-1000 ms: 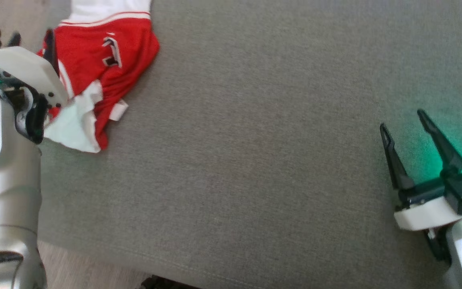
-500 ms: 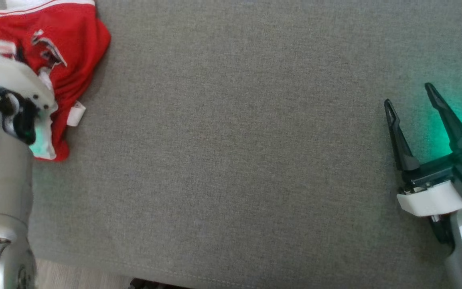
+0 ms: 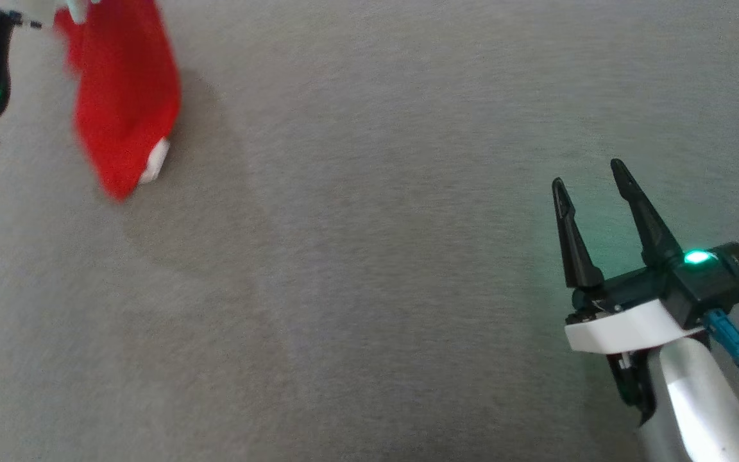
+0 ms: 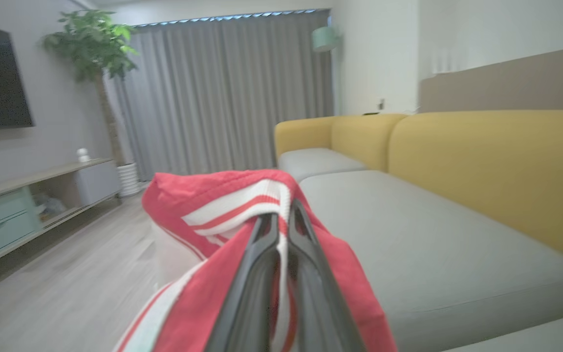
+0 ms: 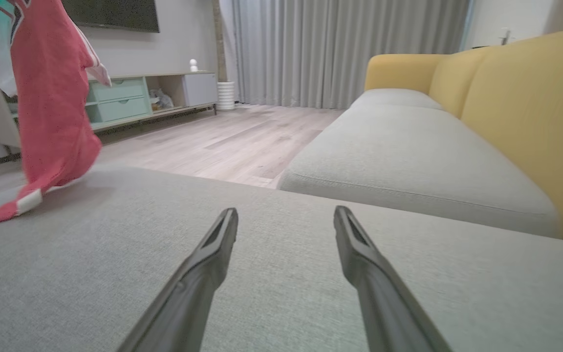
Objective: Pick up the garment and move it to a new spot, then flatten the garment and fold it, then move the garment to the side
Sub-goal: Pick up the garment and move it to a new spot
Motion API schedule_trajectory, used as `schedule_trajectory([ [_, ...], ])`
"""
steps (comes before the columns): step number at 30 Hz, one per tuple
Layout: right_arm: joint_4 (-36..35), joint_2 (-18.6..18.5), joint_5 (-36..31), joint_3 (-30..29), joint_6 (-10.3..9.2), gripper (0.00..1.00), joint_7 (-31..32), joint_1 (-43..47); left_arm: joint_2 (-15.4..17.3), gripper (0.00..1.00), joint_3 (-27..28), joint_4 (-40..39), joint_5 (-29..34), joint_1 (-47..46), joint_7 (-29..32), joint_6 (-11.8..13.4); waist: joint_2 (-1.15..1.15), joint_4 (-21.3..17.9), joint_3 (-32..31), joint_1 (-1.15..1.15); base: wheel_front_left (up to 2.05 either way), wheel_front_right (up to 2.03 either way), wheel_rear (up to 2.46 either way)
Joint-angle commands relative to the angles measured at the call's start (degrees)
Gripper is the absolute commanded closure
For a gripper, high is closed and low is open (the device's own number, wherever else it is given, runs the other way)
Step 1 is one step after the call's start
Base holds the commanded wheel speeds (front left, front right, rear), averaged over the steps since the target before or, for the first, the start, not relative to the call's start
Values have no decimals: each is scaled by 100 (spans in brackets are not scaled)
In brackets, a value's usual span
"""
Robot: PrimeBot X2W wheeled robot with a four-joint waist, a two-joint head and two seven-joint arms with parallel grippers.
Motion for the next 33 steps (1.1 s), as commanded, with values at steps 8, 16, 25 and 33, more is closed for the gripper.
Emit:
schedule_trajectory([
  [8,-134,308,236,117,37,0,-14,230,545,100,-394,-1900,-228,-603,500,11,0,-1624,-778,1,0,0,0],
  [16,-162,420,363,93,37,0,-14,393,321,100,-794,-2324,-174,-268,720,102,0,-2508,-792,1,0,0,0],
  [25,-211,436,634,183,37,0,-14,485,-239,100,-2451,-1774,-108,2262,230,46,0,-2867,-596,1,0,0,0],
  [33,-137,437,660,127,37,0,-14,673,-983,0,-2776,-928,-339,3675,-889,311,0,-2504,-744,1,0,0,0],
])
